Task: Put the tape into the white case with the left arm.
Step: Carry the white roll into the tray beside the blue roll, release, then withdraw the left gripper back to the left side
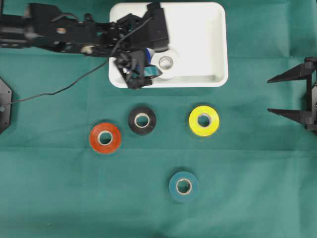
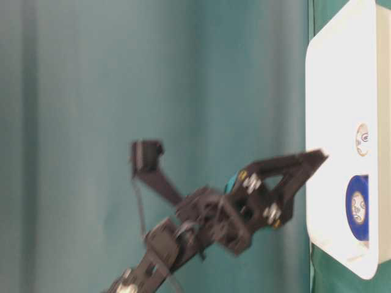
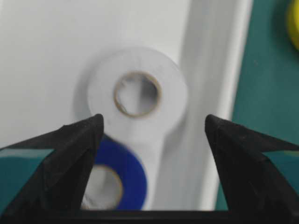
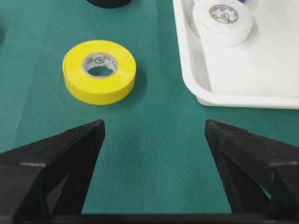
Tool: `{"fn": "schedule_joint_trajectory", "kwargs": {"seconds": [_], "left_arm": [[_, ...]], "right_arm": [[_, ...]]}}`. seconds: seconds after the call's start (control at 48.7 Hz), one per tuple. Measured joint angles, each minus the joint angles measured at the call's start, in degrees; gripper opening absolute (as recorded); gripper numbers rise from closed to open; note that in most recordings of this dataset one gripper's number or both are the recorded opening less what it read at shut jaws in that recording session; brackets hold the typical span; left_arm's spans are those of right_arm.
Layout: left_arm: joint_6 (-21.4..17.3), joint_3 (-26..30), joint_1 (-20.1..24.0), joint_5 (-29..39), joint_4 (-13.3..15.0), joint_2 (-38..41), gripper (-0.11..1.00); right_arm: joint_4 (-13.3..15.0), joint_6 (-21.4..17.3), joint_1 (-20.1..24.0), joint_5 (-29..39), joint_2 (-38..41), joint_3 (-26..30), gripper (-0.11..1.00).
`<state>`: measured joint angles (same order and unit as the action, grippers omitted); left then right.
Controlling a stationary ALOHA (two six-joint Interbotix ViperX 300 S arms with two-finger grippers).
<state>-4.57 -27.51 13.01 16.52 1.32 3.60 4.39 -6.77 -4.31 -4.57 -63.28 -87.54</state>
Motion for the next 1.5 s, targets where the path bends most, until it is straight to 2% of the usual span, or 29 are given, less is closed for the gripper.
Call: {"fn": "schedule_joint_trajectory", "kwargs": {"seconds": [0.411, 0.842, 1.5], "left_arm": [[0.09, -11.78, -1.67, 0.09, 0.0, -13.1, 0.87], [0.18, -14.85, -2.46, 0.09, 0.0, -14.85, 0.86], [0.35, -27.07, -16.08, 0.35, 0.09, -28.21, 0.86]], "right_arm": [[0.0, 0.0, -0.09, 0.09, 0.0, 0.0, 0.62], [0.0, 0.0, 0.0, 0.0, 0.0, 0.0, 0.62], [0.0, 0.0, 0.0, 0.0, 0.0, 0.0, 0.62]]}}
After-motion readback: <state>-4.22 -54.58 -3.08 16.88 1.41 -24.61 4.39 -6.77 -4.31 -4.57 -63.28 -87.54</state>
